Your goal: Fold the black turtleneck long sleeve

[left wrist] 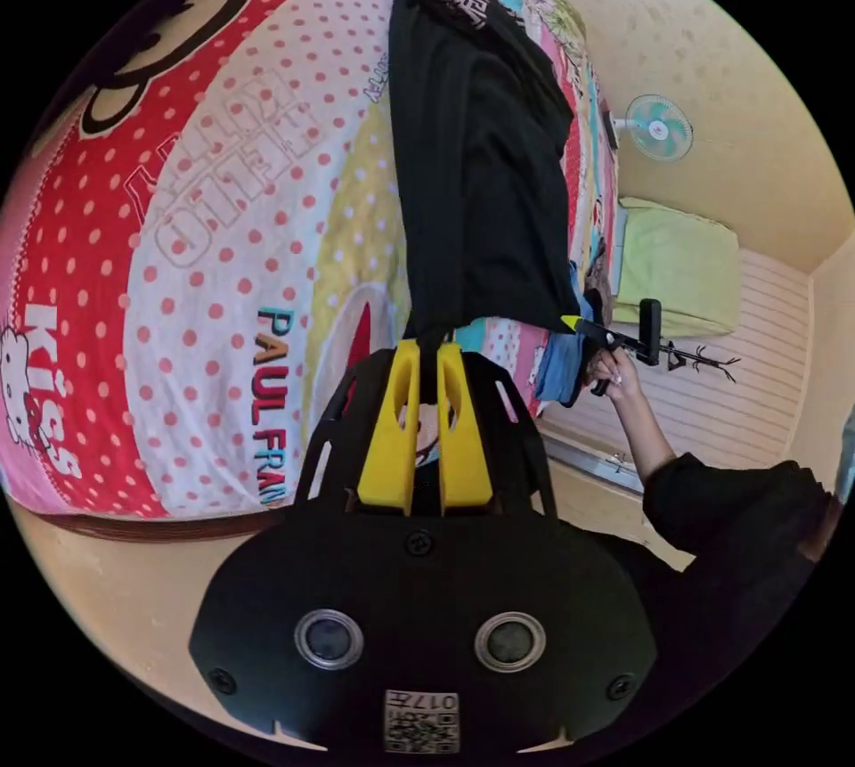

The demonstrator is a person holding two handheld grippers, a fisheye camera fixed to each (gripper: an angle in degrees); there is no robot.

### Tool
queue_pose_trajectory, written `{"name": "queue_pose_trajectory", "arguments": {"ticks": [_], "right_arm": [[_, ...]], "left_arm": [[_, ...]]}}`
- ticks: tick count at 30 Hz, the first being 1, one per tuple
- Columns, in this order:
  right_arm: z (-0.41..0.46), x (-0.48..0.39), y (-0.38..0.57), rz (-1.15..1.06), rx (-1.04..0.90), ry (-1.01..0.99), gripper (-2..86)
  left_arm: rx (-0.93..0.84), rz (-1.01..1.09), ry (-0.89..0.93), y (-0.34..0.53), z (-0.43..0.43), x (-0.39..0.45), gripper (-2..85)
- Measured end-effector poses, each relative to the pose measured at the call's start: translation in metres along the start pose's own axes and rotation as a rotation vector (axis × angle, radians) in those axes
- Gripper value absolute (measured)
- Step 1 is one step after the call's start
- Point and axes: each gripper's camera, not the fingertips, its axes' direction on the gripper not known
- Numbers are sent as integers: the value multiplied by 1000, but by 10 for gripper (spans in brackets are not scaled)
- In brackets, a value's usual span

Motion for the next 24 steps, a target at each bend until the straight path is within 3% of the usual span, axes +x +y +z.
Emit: {"name": "queue_pose_trajectory", "arguments": {"ticks": [4,7,9,12,19,21,24], "right_arm": [[-25,9,74,55,-105,-23,27],[-41,24,125,127,-105,-284,27],[-59,42,138,199,71,-512,27],[-75,56,97,132,234,-591,28],[-85,77,-100,-74,385,-489,41],[-75,93,-155,22,374,-489,60],[-76,80,-168,56,434,-480,88]], "left_arm": [[-51,-52,43,61,-31,-4,29],[-80,-136,169,104,-42,-15,32],[47,-185,373,112,-55,-22,34],[245,-121,531,73,-71,-20,36],[430,22,400,-110,-94,-3,41],[452,-31,268,-163,-91,-10,90],[454,-83,131,-173,-86,-9,165]]}}
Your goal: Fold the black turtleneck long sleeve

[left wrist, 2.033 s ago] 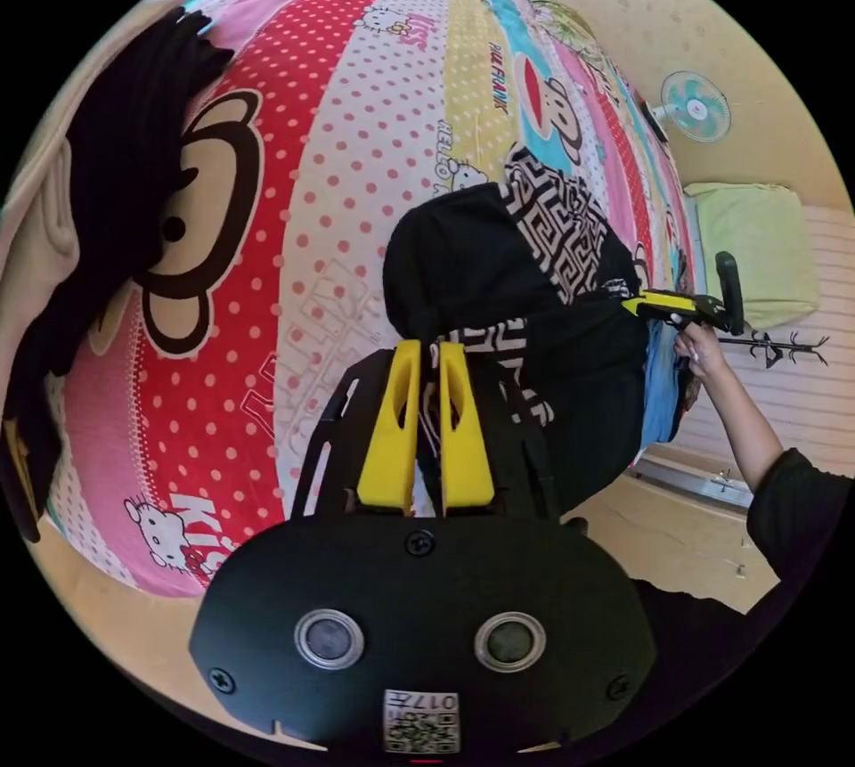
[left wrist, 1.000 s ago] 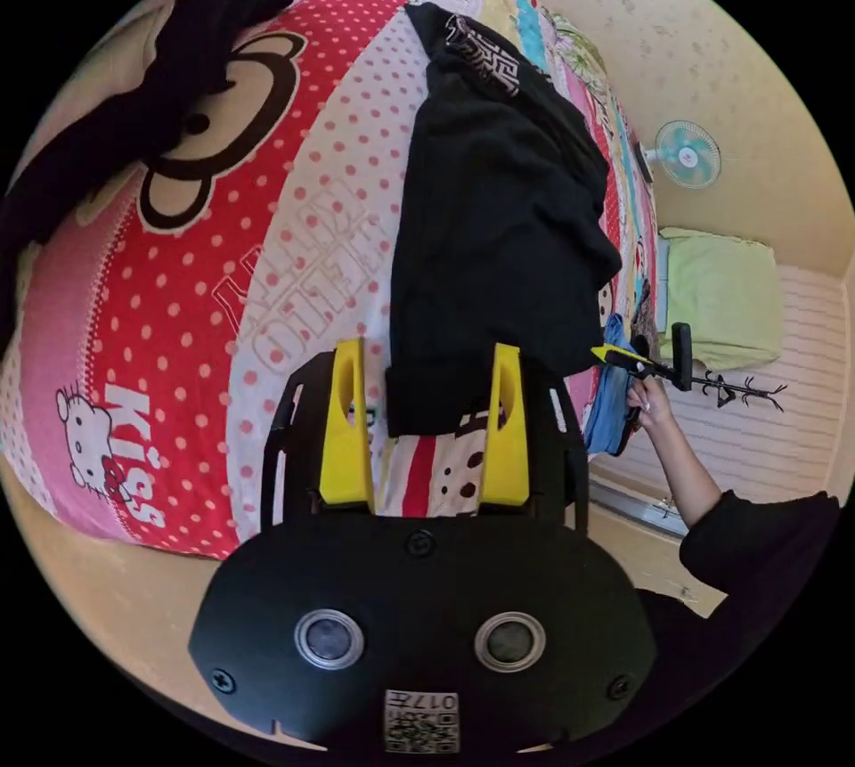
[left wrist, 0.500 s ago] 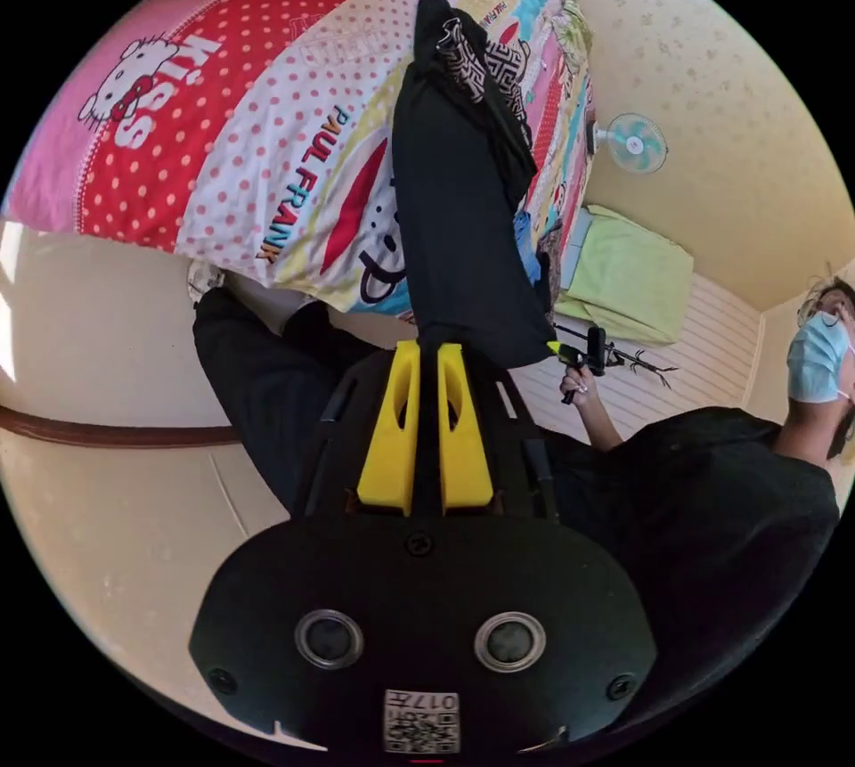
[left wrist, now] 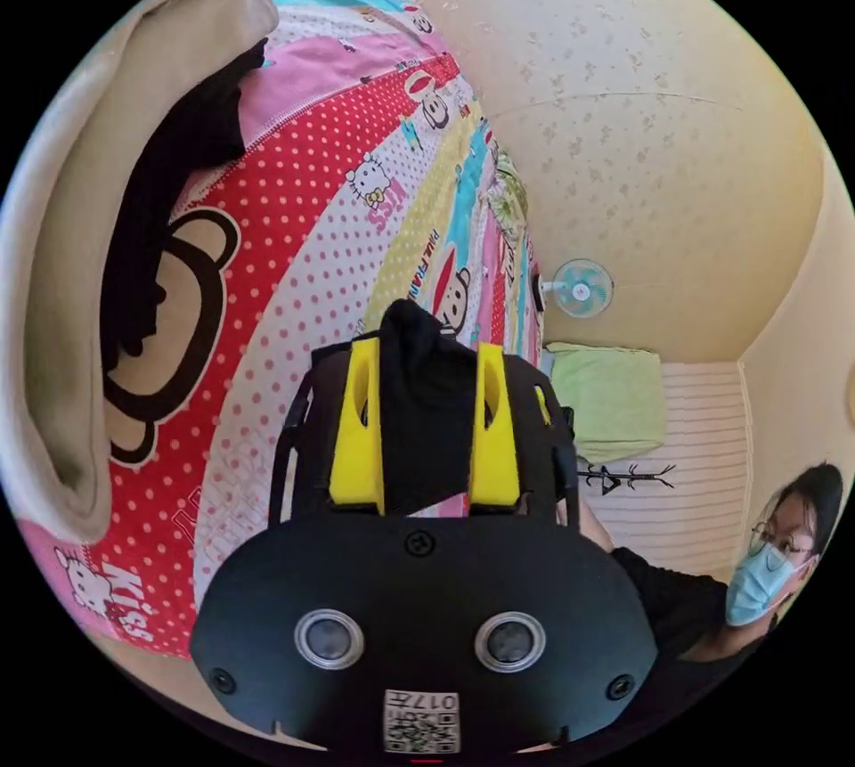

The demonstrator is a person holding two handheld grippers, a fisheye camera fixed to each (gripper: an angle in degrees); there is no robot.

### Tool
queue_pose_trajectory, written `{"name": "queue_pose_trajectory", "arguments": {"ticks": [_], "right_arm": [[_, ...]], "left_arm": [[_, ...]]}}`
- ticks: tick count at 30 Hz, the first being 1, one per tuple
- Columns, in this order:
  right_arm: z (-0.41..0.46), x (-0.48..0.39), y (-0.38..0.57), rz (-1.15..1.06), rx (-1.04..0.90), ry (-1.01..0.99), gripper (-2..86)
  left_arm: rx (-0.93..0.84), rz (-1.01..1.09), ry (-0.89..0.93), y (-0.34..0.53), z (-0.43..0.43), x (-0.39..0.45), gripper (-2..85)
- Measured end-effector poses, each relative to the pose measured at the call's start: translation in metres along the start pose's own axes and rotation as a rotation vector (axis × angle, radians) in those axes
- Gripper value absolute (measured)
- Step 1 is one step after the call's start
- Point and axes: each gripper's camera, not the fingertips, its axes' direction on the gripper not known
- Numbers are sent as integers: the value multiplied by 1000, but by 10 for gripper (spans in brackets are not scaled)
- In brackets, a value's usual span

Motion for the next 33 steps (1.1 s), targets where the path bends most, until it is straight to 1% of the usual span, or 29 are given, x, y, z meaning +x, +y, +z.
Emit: {"name": "queue_pose_trajectory", "arguments": {"ticks": [1,3,4,5,6,8,10,11,12,13,14,15,16,17,18,19,21,22,23,25,26,27,29,30,31,32,33], "right_arm": [[3,-6,4,-17,-5,32,89],[29,-35,32,-132,-89,251,91],[38,-42,42,-168,-113,317,91],[58,-54,62,-252,-160,437,91],[79,-62,83,-336,-207,541,91],[105,-58,108,-378,-265,670,86],[127,-33,125,-338,-386,824,70],[133,-10,135,-303,-448,932,56],[124,-4,142,-309,-401,881,42],[117,-3,142,-269,-376,862,43],[104,-4,141,-179,-341,840,46],[86,-10,145,-152,-237,798,55],[76,-13,149,-139,-175,763,60],[59,-13,155,-96,-95,682,84],[51,-5,160,-13,-91,608,103],[49,0,162,48,-102,575,111],[47,23,181,270,-88,411,131],[48,28,187,316,-74,363,134],[54,40,200,416,-63,286,139],[71,59,216,502,-46,213,153],[78,70,224,536,25,170,156],[80,80,231,583,122,114,155],[83,93,237,691,196,80,135],[84,96,238,746,211,91,110],[84,94,236,731,230,74,88],[83,87,228,642,259,-2,45],[82,79,217,601,239,-9,36]], "left_arm": [[7,11,-31,5,0,2,170],[-4,30,-176,37,5,8,182],[-10,26,-205,46,8,8,183],[-20,-2,-248,64,14,4,191],[-22,-41,-258,80,21,-3,199],[-41,-121,-225,96,35,-18,205],[-76,-198,-181,104,53,-36,202],[-44,-219,-202,108,58,-42,195],[-26,-254,-235,110,58,-45,164],[-27,-263,-234,110,58,-47,149],[-32,-261,-214,110,58,-48,144],[-26,-257,-184,113,56,-50,143],[-27,-259,-161,114,56,-51,144],[-34,-264,-99,118,58,-55,154],[-21,-267,-52,121,60,-57,170],[-12,-271,-49,123,61,-58,172],[-7,-282,-93,125,66,-59,172],[-7,-288,-103,125,68,-59,169],[-5,-307,-118,125,71,-60,165],[-4,-334,-146,127,74,-60,149],[-13,-339,-171,127,77,-61,126],[-30,-321,-120,128,81,-61,95],[-57,-340,-19,129,87,-63,51],[-52,-326,-22,127,85,-58,50],[-43,-304,-22,126,82,-54,49],[-18,-259,0,121,74,-44,48],[10,-229,50,115,64,-35,48]]}}
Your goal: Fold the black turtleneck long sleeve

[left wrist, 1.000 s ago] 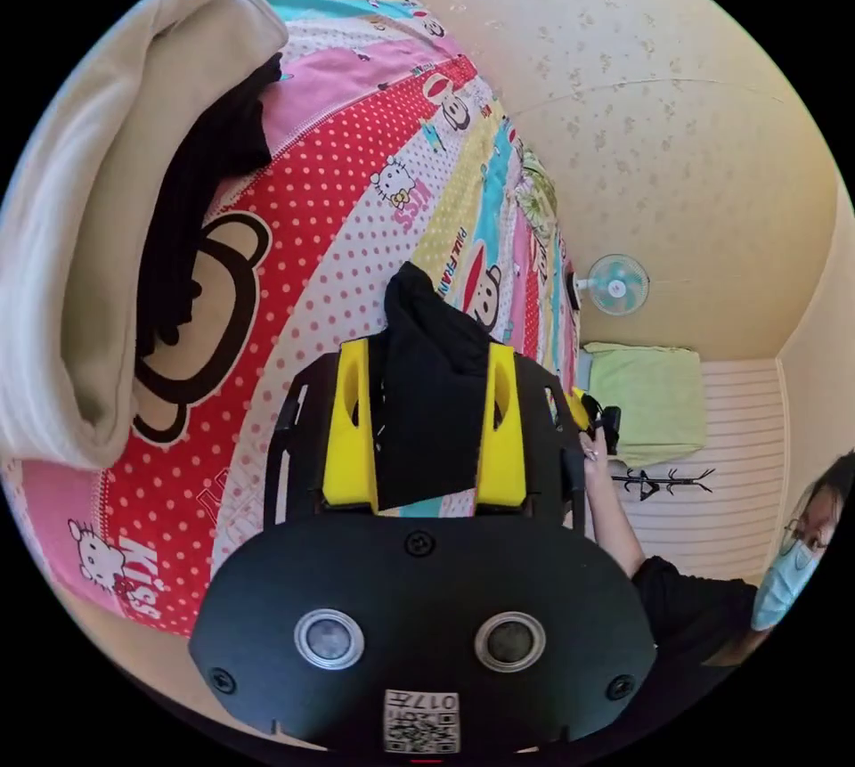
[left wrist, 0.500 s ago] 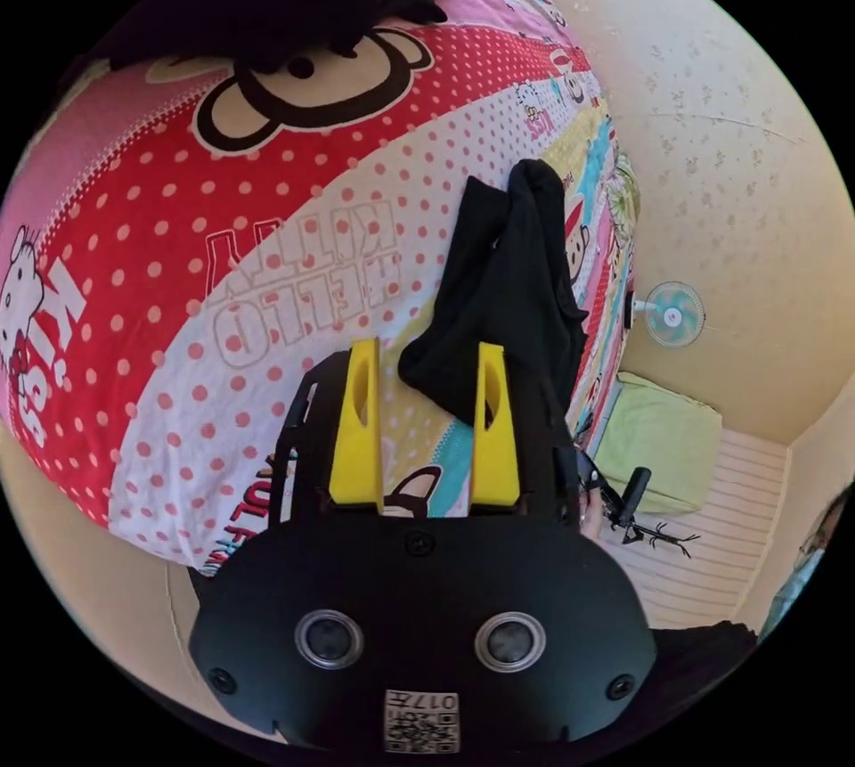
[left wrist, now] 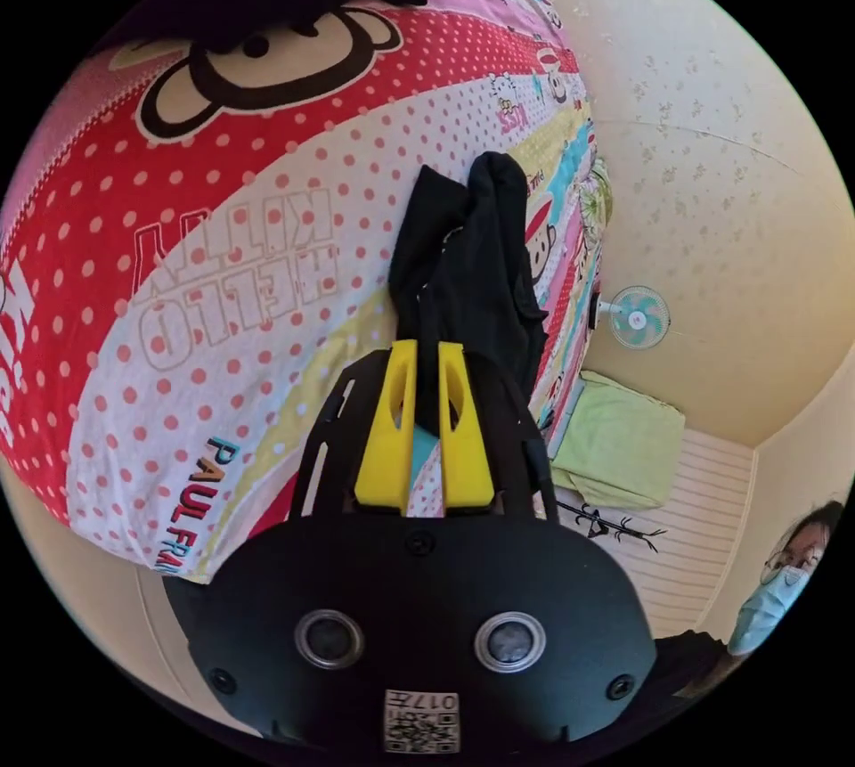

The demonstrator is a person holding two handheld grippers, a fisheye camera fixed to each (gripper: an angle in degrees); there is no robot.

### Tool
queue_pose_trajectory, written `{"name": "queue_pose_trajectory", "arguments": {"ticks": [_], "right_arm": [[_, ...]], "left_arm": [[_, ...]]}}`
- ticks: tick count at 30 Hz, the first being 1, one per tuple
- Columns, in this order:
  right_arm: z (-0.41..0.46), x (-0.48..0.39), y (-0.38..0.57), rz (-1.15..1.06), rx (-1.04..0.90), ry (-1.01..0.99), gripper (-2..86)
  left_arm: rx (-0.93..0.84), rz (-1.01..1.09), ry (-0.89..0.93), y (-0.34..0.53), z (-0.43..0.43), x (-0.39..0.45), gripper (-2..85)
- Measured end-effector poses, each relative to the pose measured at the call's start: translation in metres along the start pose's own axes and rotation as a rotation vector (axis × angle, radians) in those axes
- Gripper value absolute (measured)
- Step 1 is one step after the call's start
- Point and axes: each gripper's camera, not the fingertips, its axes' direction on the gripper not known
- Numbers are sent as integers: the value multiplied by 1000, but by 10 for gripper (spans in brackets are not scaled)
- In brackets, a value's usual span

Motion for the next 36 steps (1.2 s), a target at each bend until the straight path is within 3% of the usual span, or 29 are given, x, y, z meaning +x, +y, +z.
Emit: {"name": "queue_pose_trajectory", "arguments": {"ticks": [3,6,10,13,16,18,21,25,29,32,34,36], "right_arm": [[-9,-45,-2,-175,-37,-9,24],[-38,-85,26,-386,-66,-7,20],[-73,-79,73,-469,-88,46,20],[-83,-43,106,-490,-148,143,22],[-77,18,124,-349,-189,380,29],[-79,44,138,-281,-107,573,37],[-51,19,155,-504,-53,680,53],[25,-13,161,-797,-149,682,56],[76,-20,144,-832,-267,620,59],[99,18,130,-834,-314,936,30],[90,34,123,-859,-360,835,19],[65,38,107,-734,-368,713,15]], "left_arm": [[23,93,114,-6,-25,32,45],[20,284,108,9,-51,72,44],[-12,350,46,55,-77,72,45],[-92,300,-66,98,-72,25,47],[-143,128,-121,137,-54,-45,46],[-79,14,-106,164,-55,-83,20],[46,14,-47,182,-68,-85,-3],[10,97,-241,183,-59,-53,5],[-26,58,-367,188,-25,-63,147],[-38,-75,-299,193,-4,-95,168],[-34,-142,-247,198,6,-107,137],[-17,-145,-156,206,10,-99,76]]}}
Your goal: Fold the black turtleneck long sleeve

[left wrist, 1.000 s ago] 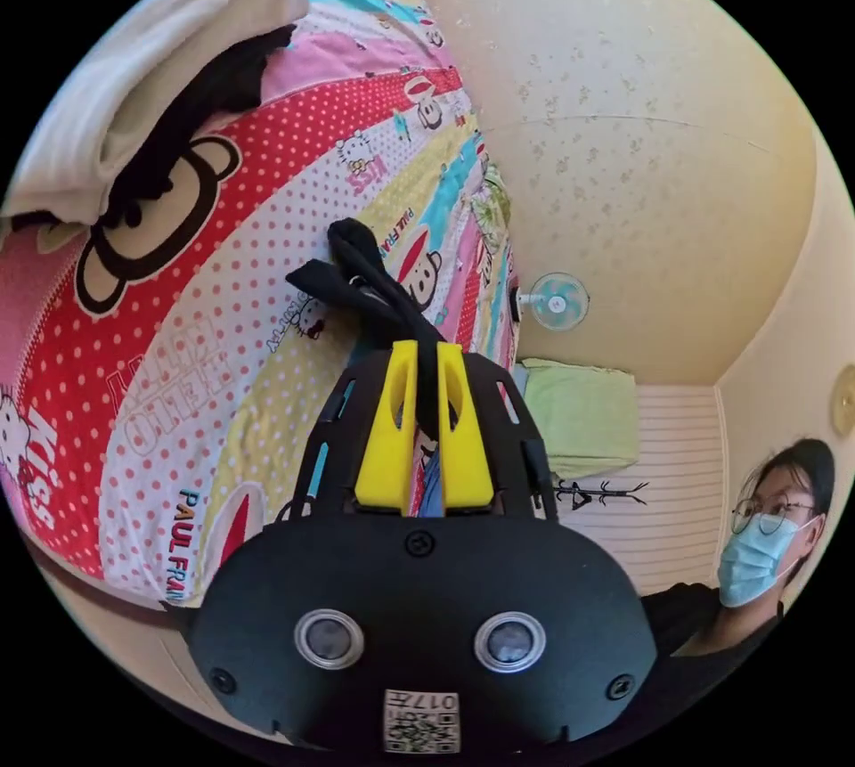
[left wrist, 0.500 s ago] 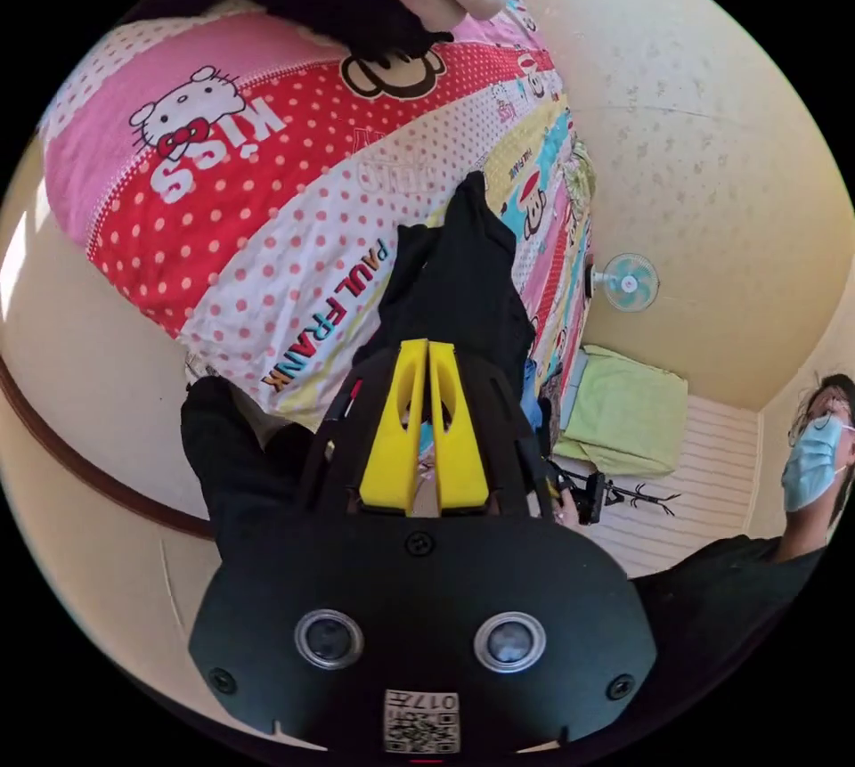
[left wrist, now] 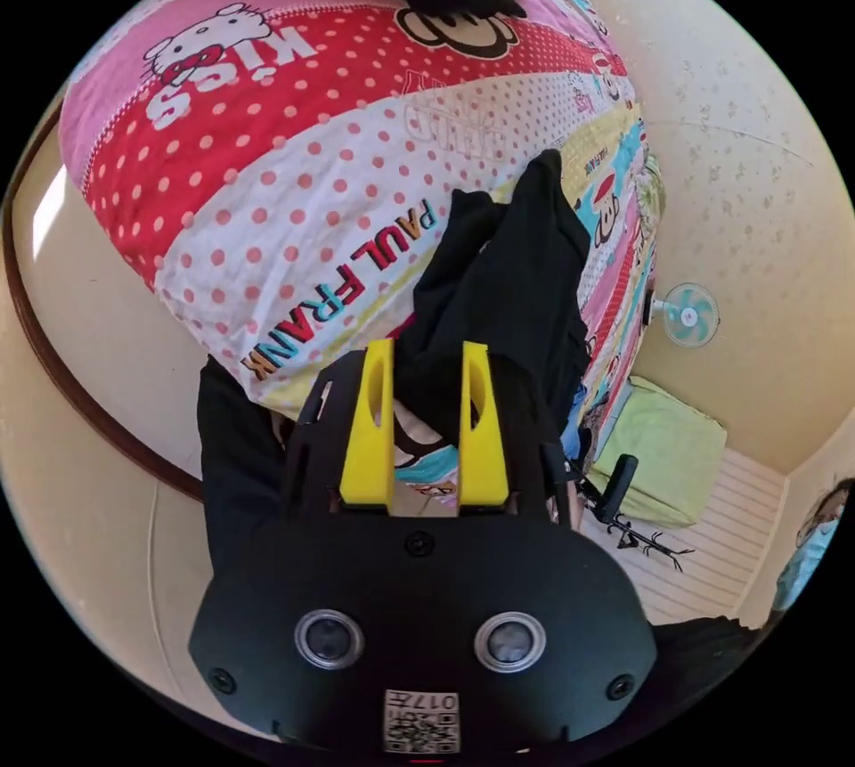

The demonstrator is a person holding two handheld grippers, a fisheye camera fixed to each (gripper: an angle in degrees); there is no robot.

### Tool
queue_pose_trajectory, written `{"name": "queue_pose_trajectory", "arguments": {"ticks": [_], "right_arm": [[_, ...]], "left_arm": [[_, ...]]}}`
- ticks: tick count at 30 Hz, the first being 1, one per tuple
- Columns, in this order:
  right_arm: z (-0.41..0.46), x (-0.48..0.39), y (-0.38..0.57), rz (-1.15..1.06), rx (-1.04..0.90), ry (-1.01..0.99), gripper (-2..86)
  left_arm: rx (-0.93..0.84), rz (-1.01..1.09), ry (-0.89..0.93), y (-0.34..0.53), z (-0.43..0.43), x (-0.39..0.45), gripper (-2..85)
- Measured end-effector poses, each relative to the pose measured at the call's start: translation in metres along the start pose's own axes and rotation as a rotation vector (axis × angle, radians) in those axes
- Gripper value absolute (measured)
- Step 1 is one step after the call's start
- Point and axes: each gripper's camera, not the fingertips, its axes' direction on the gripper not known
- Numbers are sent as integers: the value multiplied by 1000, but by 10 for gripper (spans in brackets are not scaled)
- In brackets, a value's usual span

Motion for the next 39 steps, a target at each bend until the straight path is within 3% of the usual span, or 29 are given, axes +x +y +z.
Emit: {"name": "queue_pose_trajectory", "arguments": {"ticks": [4,7,9,12,14,17,20,24,26,28,30,34,37,39], "right_arm": [[-32,29,22,94,104,-120,17],[-45,52,48,202,135,-161,19],[-44,70,70,281,119,-211,26],[-33,90,92,346,57,-218,40],[-25,101,101,395,3,-236,52],[-17,114,112,421,-19,-350,74],[-7,124,120,452,-27,-469,95],[13,143,133,563,60,-786,133],[25,151,140,648,104,-931,154],[39,157,146,744,149,-1063,182],[53,158,149,817,208,-1216,218],[63,147,144,897,272,-1403,218],[36,137,139,865,347,-1460,107],[-5,121,123,691,272,-1400,63]], "left_arm": [[4,318,52,20,-4,80,53],[-113,635,46,53,26,165,52],[-278,850,49,93,74,215,52],[-512,984,-18,140,140,236,61],[-561,945,-30,151,156,228,97],[-407,796,26,141,131,193,130],[-264,572,-131,119,109,141,150],[-430,389,-178,109,140,89,195],[-399,383,-254,111,139,89,174],[-486,409,-159,113,139,96,99],[-546,275,129,119,126,93,38],[-517,187,340,122,82,109,25],[-484,287,390,118,32,143,19],[-478,364,409,110,-11,167,17]]}}
